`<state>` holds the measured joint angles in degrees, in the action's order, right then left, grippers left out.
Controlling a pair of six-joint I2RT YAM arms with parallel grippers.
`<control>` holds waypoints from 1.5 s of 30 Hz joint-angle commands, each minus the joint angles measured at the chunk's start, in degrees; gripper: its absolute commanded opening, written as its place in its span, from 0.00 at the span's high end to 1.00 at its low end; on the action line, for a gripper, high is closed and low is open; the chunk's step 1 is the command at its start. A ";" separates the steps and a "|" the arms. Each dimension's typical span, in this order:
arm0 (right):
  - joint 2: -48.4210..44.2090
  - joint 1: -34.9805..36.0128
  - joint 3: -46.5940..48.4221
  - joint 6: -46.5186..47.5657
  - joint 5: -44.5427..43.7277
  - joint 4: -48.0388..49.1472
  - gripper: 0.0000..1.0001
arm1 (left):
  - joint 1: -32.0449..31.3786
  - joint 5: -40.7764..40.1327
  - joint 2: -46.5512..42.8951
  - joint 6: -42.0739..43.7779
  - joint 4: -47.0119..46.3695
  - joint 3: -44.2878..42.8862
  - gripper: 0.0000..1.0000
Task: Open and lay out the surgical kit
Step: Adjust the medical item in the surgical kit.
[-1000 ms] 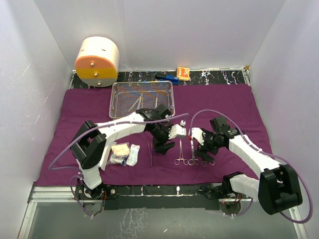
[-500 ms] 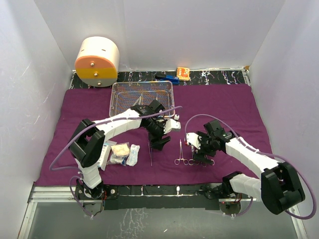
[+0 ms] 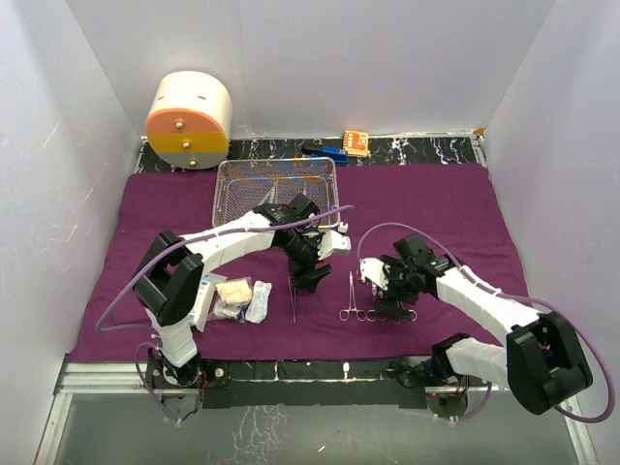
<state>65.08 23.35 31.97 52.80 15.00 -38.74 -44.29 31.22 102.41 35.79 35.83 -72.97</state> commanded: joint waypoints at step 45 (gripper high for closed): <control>3.04 0.46 0.99 -7.16 -3.58 6.44 0.14 | 0.44 3.49 -3.76 0.77 0.21 1.68 0.35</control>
<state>67.24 23.53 32.58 46.02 13.32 -37.87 -44.18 32.42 102.41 35.83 35.62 -71.96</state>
